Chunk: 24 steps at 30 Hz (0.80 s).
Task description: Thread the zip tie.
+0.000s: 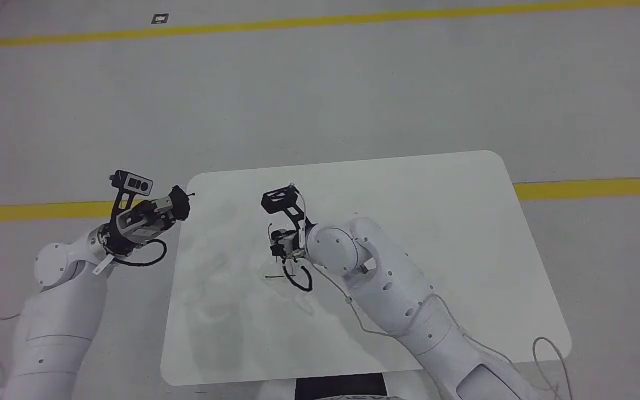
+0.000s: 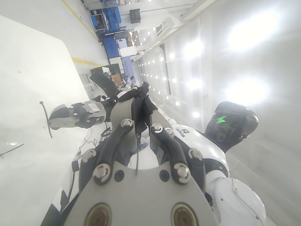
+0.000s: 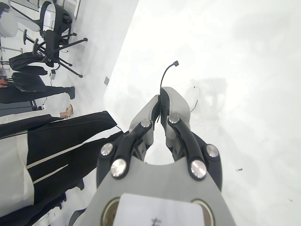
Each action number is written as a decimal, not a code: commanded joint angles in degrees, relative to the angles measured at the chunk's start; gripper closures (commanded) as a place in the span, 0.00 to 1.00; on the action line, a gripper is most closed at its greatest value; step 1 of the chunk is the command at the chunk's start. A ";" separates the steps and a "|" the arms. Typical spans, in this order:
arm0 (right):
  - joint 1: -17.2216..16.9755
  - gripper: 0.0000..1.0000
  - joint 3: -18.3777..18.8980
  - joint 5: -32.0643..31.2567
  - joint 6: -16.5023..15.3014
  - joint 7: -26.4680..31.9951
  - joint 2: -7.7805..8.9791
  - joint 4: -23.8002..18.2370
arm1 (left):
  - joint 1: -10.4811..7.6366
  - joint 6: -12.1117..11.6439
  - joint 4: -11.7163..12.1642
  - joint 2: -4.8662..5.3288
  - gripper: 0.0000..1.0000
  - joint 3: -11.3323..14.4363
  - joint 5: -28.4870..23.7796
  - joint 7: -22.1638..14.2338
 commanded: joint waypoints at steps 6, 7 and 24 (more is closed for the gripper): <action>-1.51 1.00 1.29 1.18 0.02 -4.94 0.23 -1.99 | 0.00 0.00 0.00 0.00 1.00 0.00 0.00 0.00; -2.05 1.00 1.65 0.84 -0.10 -5.94 0.39 -2.86 | 0.00 0.00 0.00 0.00 1.00 0.00 0.00 0.00; -10.82 1.00 0.05 -3.28 0.38 -30.24 1.12 -16.03 | 0.00 0.00 0.00 0.00 1.00 0.00 0.00 0.00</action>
